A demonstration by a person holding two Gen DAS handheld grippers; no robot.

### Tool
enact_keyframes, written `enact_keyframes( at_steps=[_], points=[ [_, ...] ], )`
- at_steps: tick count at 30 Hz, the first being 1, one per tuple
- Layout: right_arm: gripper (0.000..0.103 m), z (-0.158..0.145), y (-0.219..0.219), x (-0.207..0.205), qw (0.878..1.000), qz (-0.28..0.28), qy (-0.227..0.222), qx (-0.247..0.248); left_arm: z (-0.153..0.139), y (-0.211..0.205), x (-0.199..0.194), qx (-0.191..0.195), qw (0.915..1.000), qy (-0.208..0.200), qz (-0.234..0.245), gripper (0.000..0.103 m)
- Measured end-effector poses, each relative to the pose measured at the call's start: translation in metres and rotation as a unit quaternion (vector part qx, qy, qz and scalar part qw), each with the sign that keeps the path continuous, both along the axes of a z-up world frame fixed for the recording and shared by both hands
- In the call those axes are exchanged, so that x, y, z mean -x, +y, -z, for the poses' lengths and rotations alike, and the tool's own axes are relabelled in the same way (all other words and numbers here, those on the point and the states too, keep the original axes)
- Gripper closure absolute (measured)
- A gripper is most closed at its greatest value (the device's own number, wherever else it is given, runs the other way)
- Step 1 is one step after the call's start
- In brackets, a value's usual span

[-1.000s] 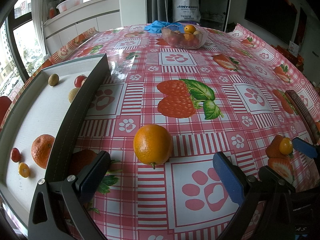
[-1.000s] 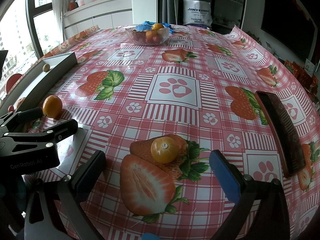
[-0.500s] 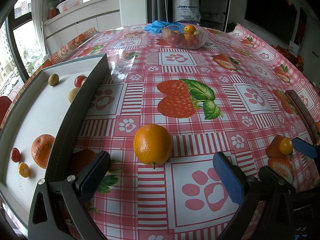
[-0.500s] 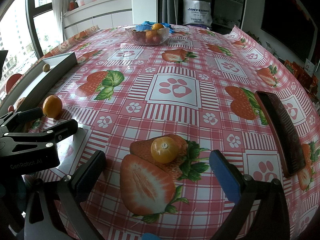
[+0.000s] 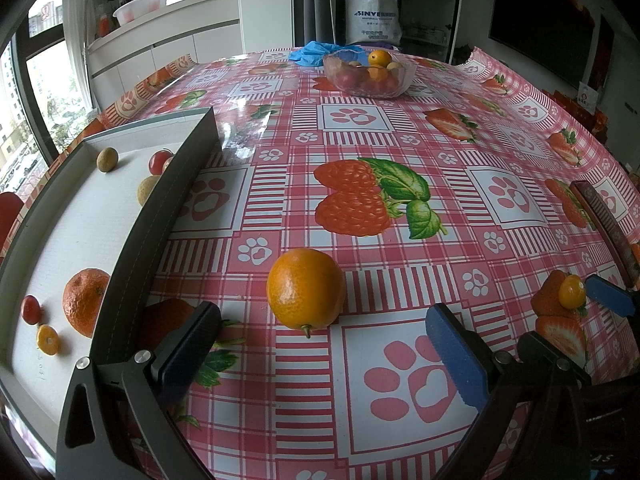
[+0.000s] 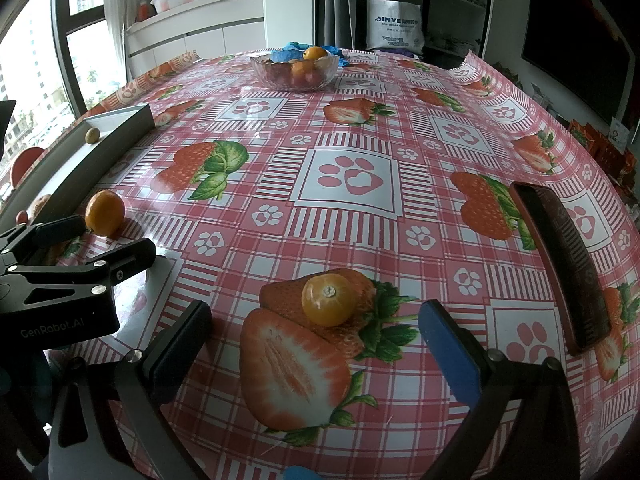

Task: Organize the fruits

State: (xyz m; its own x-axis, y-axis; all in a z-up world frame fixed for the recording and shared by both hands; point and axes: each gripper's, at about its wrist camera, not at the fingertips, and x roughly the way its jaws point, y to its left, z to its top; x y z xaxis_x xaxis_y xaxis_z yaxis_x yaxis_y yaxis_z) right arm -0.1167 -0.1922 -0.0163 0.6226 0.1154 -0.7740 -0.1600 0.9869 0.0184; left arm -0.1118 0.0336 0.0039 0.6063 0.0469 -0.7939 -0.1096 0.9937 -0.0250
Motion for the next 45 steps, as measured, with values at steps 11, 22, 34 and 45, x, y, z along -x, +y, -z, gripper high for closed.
enact_keyframes(
  at_steps=[11, 22, 34, 45],
  points=[
    [0.0, 0.0, 0.0, 0.0, 1.0, 0.0, 0.0, 0.0, 0.0, 0.0, 0.0, 0.0, 1.0, 0.0, 0.0, 0.0],
    [0.0, 0.0, 0.0, 0.0, 1.0, 0.0, 0.0, 0.0, 0.0, 0.0, 0.0, 0.0, 1.0, 0.0, -0.001, 0.0],
    [0.0, 0.0, 0.0, -0.001, 1.0, 0.0, 0.004, 0.001, 0.0, 0.0, 0.0, 0.0, 1.0, 0.0, -0.001, 0.0],
    [0.044, -0.011, 0.002, -0.005, 1.0, -0.002, 0.011, 0.008, -0.003, 0.003, -0.005, 0.003, 0.9999, 0.013, -0.007, 0.009]
  ],
)
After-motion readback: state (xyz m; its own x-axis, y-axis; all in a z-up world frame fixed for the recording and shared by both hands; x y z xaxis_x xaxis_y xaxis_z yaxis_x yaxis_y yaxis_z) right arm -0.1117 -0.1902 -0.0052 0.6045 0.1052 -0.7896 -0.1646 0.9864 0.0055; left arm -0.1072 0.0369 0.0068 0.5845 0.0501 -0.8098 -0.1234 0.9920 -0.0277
